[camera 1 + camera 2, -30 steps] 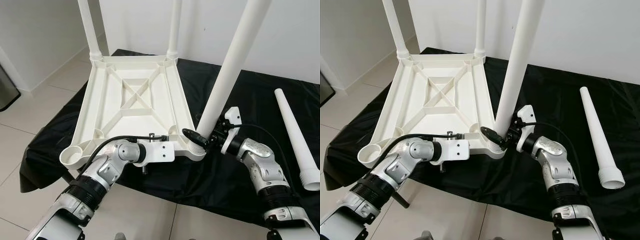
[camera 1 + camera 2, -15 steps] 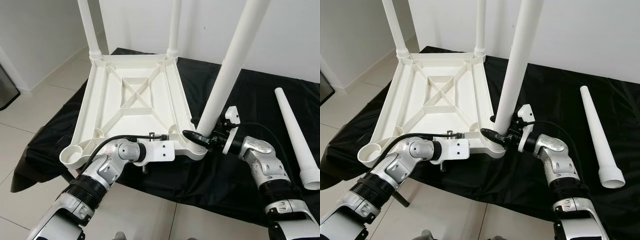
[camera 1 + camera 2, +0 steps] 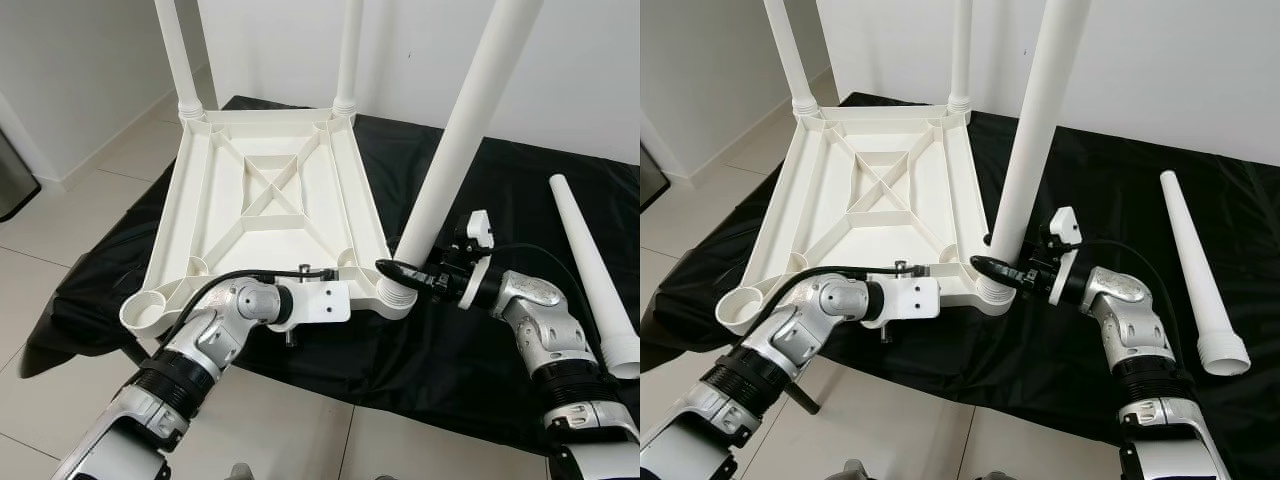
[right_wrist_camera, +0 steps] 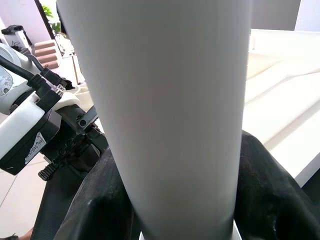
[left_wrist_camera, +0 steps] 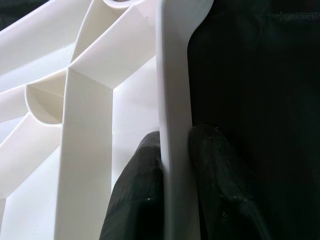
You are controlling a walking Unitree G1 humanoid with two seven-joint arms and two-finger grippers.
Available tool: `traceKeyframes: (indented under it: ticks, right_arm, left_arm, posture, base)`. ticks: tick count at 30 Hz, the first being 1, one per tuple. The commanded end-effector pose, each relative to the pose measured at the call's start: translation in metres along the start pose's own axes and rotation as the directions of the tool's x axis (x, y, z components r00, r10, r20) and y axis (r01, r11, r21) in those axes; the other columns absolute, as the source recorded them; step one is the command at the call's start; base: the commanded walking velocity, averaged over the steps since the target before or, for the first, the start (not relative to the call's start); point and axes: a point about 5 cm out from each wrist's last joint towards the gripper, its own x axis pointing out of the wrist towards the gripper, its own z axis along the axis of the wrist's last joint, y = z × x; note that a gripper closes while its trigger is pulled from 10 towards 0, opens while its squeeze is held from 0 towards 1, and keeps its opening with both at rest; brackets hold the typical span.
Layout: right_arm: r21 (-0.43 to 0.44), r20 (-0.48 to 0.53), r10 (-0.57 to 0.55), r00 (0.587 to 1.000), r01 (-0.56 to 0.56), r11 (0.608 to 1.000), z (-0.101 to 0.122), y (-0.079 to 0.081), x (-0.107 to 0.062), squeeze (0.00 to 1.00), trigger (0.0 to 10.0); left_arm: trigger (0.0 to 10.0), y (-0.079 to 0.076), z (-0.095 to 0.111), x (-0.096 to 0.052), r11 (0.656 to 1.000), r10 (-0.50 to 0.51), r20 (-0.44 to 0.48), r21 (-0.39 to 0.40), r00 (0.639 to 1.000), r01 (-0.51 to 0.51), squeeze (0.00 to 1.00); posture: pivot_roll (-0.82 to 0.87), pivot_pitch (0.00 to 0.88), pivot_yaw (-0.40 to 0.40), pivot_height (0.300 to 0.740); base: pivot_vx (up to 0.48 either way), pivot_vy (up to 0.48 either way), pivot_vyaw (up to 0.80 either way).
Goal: Building children table
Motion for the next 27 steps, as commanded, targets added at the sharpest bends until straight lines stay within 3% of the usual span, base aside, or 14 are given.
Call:
traceKeyframes:
  ticks: [1, 6, 7, 8, 9, 17, 27]
  right_arm:
    - [0.006, 0.005, -0.039, 0.999, 0.038, 0.999, 0.002, -0.006, -0.009, 0.0, 0.0]
    - [0.017, 0.01, -0.026, 1.0, 0.025, 1.0, 0.002, -0.004, -0.009, 0.0, 0.0]
    - [0.02, 0.013, -0.02, 1.0, 0.02, 1.0, 0.003, -0.002, -0.008, 0.0, 1.2]
    - [0.02, 0.013, -0.02, 1.0, 0.02, 1.0, 0.003, -0.002, -0.008, 0.0, 1.2]
    - [0.018, 0.017, -0.023, 1.0, 0.023, 1.0, 0.003, 0.001, -0.006, 0.0, 10.0]
    - [0.028, 0.078, -0.031, 0.996, 0.029, 0.999, 0.006, 0.021, 0.001, 0.0, 10.0]
    - [0.033, 0.132, -0.145, 0.981, 0.142, 0.989, 0.01, 0.035, 0.005, 0.0, 10.0]
  left_arm:
    - [10.0, -0.002, -0.002, 0.0, 1.0, 0.004, -0.002, 0.005, 1.0, -0.004, 0.0]
    - [10.0, -0.002, -0.002, 0.0, 1.0, 0.007, -0.002, 0.003, 1.0, -0.007, 0.0]
    - [10.0, -0.002, -0.002, 0.0, 1.0, 0.007, -0.002, 0.003, 1.0, -0.007, 0.0]
    - [10.0, -0.002, -0.002, 0.0, 1.0, 0.007, -0.002, 0.003, 1.0, -0.007, 0.0]
    - [10.0, -0.002, -0.002, 0.0, 1.0, 0.007, -0.002, 0.004, 1.0, -0.007, 0.0]
    - [10.0, -0.002, -0.003, 0.0, 1.0, 0.009, -0.004, 0.0, 1.0, -0.009, 0.0]
    - [10.0, -0.003, -0.002, 0.0, 1.0, 0.007, -0.003, -0.002, 1.0, -0.007, 0.0]
  posture:
    - [-0.04, 0.0, -0.004, 0.74]
    - [-0.04, 0.0, -0.006, 0.74]
    - [-0.03, 0.0, -0.009, 0.74]
    - [-0.03, 0.0, -0.009, 0.74]
    - [-0.03, 0.001, -0.012, 0.74]
    - [-0.03, 0.006, -0.014, 0.74]
    - [-0.04, 0.015, -0.018, 0.74]
  base:
    - [0.0, 0.0, 0.0]
    - [0.0, 0.0, 0.0]
    - [0.0, 0.0, 0.0]
    - [0.0, 0.0, 0.0]
    - [0.0, 0.0, 0.0]
    - [0.0, 0.0, 0.0]
    - [0.0, 0.0, 0.0]
